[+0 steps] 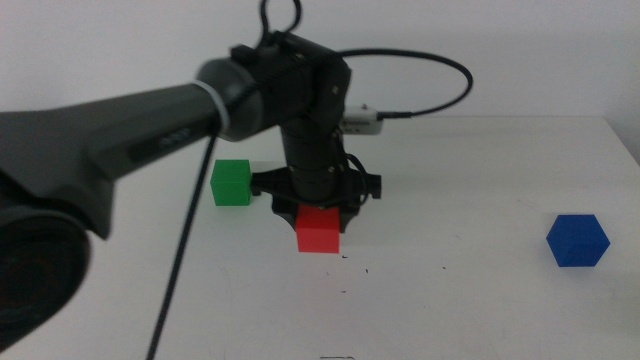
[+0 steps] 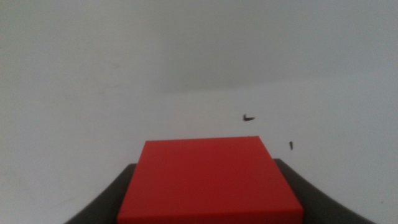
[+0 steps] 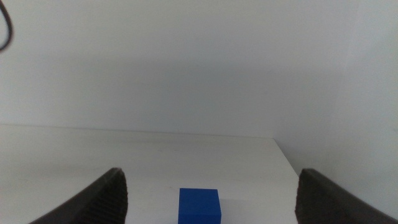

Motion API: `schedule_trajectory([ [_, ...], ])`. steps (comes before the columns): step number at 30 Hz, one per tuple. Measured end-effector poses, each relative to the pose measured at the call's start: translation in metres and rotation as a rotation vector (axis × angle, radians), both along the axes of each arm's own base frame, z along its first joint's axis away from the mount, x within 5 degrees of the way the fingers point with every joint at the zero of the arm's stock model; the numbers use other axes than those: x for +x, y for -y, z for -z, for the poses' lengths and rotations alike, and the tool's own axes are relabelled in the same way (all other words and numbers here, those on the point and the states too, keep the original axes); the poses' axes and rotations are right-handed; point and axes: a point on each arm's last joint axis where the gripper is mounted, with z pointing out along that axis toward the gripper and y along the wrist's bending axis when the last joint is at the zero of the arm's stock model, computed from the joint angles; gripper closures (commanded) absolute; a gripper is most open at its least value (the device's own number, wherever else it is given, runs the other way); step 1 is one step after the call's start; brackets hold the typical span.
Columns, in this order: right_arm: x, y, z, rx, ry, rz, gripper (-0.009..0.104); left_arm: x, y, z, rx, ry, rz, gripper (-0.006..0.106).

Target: Stack red cubes first, then green, then blue cubes in a specific spot.

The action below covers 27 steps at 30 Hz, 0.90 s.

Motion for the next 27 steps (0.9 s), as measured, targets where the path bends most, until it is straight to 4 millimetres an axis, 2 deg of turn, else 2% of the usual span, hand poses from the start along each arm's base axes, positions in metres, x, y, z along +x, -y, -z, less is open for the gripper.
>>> schedule_trajectory([
  [13,0.0,0.0,0.0,0.0,0.0,0.0,0.024,-0.006,0.03,0.035,-0.019,-0.094,0.024,0.102],
  [22,0.0,0.0,0.0,0.0,0.0,0.0,0.024,-0.006,0.033,0.05,-0.006,-0.123,0.001,0.102],
  [27,0.0,0.0,0.0,0.0,0.0,0.0,0.024,-0.003,0.035,0.051,-0.022,-0.103,0.0,0.102],
])
